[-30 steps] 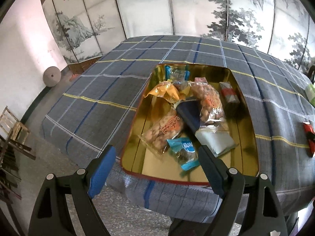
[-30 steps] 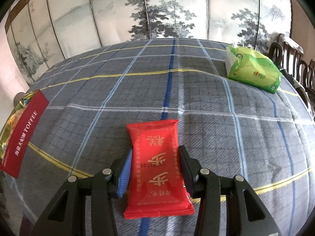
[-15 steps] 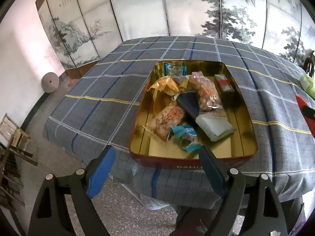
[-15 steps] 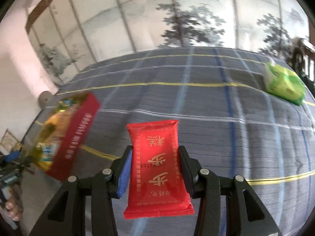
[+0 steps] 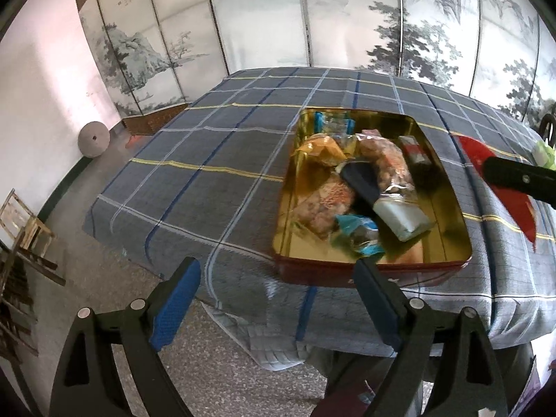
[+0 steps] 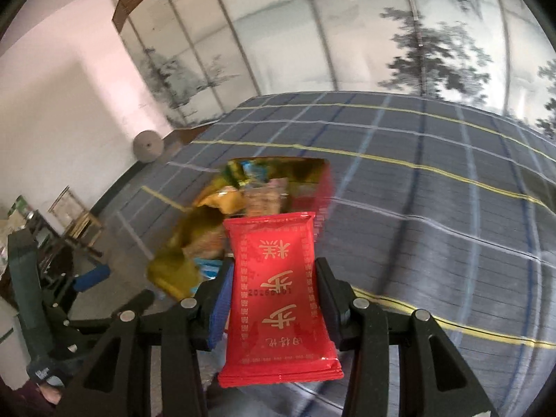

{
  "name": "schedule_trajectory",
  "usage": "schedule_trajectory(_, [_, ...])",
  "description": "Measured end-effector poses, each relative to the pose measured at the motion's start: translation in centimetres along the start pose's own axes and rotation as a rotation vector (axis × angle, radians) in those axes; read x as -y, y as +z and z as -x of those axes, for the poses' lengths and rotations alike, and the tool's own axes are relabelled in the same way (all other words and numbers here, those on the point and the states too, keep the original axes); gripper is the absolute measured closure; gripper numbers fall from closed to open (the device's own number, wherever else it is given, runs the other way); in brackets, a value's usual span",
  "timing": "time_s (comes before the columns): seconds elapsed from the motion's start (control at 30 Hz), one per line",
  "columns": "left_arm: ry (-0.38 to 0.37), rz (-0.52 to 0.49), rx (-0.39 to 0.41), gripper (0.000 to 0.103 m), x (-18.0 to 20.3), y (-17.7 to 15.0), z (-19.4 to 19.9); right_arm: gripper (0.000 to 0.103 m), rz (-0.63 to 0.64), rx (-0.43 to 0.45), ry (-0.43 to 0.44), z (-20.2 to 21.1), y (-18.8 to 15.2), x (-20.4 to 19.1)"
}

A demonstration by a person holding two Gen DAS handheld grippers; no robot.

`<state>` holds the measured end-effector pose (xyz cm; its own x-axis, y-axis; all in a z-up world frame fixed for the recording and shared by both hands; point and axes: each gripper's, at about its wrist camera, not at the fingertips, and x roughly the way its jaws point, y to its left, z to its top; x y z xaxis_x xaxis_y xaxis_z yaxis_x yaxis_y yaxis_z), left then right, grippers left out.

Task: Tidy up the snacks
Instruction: 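Carry the red packet over the gold tray and open the right tool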

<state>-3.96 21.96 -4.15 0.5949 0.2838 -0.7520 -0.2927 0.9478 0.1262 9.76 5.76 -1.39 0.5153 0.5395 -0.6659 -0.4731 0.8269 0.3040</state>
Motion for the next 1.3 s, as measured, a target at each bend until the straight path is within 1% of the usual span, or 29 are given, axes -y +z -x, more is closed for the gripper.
schedule_trajectory(0.13, [0.013, 0.014, -0.003, 0.015, -1.2, -0.2, -0.3, 0.057, 0.017, -0.021, 0.023, -1.4, 0.6, -1.8])
schedule_trajectory(0.27, [0.01, 0.027, -0.016, 0.015, -2.0, -0.2, -0.8, 0.057, 0.022, -0.041, 0.044, -2.8, 1.1, -3.0])
schedule_trajectory(0.6, [-0.001, 0.064, -0.042, 0.015, -3.9, -0.6, -1.9, 0.057, 0.06, -0.091, 0.056, -6.2, 1.7, -5.9])
schedule_trajectory(0.93, [-0.003, 0.081, -0.063, 0.015, -5.3, -1.0, -2.9, 0.057, 0.064, -0.118, 0.054, -8.4, 2.1, -7.2])
schedule_trajectory(1.3, [-0.002, 0.095, -0.082, 0.015, -6.3, -1.3, -3.6, 0.057, 0.07, -0.133, 0.037, -10.2, 2.3, -7.7])
